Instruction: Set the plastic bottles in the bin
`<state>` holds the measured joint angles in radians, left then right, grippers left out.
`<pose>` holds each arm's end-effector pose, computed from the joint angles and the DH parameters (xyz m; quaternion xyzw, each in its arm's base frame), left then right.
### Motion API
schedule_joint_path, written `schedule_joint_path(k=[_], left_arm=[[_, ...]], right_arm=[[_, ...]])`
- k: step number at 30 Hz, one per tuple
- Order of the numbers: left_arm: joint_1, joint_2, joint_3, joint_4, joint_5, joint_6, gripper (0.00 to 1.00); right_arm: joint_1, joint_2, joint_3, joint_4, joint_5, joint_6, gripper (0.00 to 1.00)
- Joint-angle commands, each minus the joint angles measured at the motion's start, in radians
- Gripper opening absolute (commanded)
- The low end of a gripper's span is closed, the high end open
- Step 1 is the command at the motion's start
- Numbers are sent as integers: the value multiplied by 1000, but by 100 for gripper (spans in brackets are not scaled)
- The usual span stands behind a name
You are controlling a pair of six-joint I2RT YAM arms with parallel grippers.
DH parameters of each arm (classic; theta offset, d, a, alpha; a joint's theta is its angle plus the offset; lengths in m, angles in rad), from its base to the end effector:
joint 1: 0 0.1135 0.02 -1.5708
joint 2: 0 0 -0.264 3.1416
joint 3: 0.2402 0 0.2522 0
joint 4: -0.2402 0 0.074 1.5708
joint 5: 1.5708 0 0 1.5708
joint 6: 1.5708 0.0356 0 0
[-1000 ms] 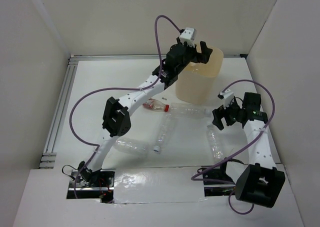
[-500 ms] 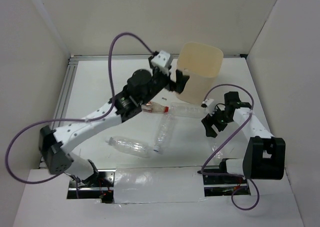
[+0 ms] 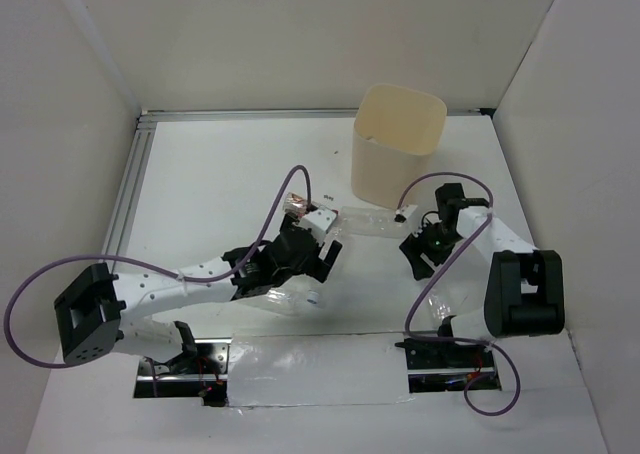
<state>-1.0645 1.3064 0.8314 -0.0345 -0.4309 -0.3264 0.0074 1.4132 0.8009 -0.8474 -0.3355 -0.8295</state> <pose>0.1532 -0.2456 0.2578 0.2030 0.8248 -0.1752 0.4977 0.2253 0.0134 0.1756 -0.4085 0.8957 0.1309 0.1168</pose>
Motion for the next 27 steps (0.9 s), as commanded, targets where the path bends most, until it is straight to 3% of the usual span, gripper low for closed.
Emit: schedule_joint_path(k=[1, 4, 5, 9, 16, 19, 27], left_arm=[[-8, 7, -5, 53, -49, -71, 100], [-8, 42, -5, 64, -49, -51, 100], [-8, 53, -5, 64, -49, -42, 100], [-8, 129, 38, 64, -58, -33, 100], [-8, 223, 71, 47, -94, -68, 100], [-8, 244, 80, 56, -94, -80, 100], [-8, 286, 89, 35, -94, -109, 100]], right_arm=[[11, -20, 27, -132, 4, -55, 28], [11, -82, 99, -276, -95, -186, 11], [11, -97, 121, -313, -137, -248, 0], [11, -161, 250, -449, -206, -387, 0], [11, -166, 603, -453, -343, -381, 0], [11, -152, 756, -333, -419, -284, 0], [11, -94, 1007, 284, -531, 140, 0]])
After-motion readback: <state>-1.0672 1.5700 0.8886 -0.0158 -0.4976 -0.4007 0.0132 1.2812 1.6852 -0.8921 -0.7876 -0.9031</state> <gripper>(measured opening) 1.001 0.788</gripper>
